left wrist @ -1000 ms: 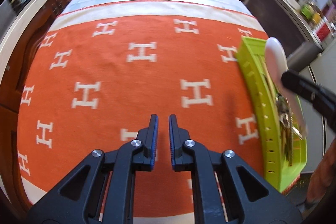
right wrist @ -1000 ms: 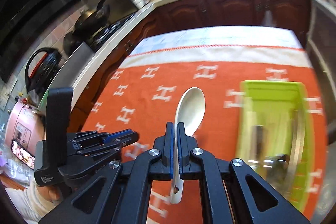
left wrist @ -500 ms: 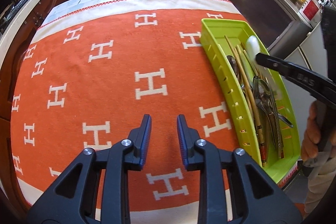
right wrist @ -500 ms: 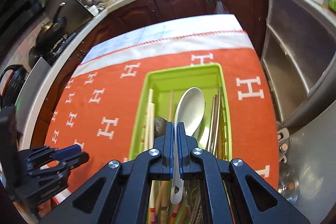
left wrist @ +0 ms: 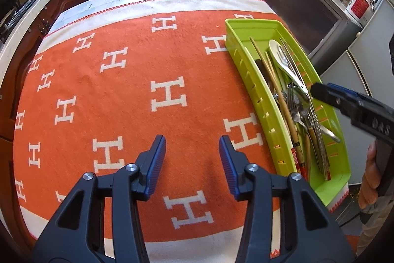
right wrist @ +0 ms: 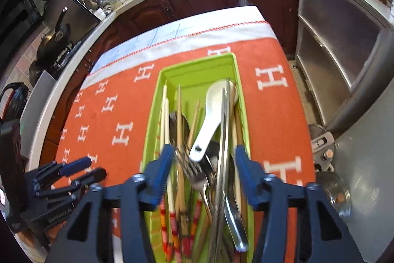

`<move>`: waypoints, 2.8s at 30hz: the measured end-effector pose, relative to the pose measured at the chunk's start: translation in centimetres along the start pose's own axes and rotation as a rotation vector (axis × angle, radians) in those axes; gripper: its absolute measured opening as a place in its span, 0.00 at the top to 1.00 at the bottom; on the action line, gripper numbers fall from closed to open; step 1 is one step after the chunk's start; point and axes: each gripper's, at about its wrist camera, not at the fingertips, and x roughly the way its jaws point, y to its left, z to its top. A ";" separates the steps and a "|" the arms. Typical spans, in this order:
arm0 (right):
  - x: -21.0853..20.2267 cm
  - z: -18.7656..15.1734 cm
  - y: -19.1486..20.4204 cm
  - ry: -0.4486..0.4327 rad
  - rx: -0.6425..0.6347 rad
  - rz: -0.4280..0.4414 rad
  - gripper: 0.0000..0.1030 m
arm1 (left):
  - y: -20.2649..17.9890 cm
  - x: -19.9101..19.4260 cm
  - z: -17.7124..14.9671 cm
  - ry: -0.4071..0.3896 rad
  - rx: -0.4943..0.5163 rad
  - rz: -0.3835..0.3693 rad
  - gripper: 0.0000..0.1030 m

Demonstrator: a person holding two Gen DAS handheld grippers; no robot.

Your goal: Organize utensils

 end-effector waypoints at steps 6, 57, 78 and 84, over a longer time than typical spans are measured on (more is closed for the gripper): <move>-1.0 -2.7 1.4 0.000 -0.055 -0.041 0.22 | -0.4 -0.3 -0.6 0.002 0.012 -0.004 0.59; -0.3 -4.2 4.0 0.077 -0.227 -0.148 0.64 | 0.3 -1.4 -1.8 0.007 -0.017 -0.032 0.59; -7.9 -8.1 6.7 -0.015 -0.084 -0.004 0.65 | -0.4 -7.2 -4.1 -0.079 -0.043 0.036 0.43; -10.4 -8.9 8.3 -0.037 -0.037 0.028 0.63 | 0.4 -9.8 -5.1 -0.112 -0.096 0.084 0.43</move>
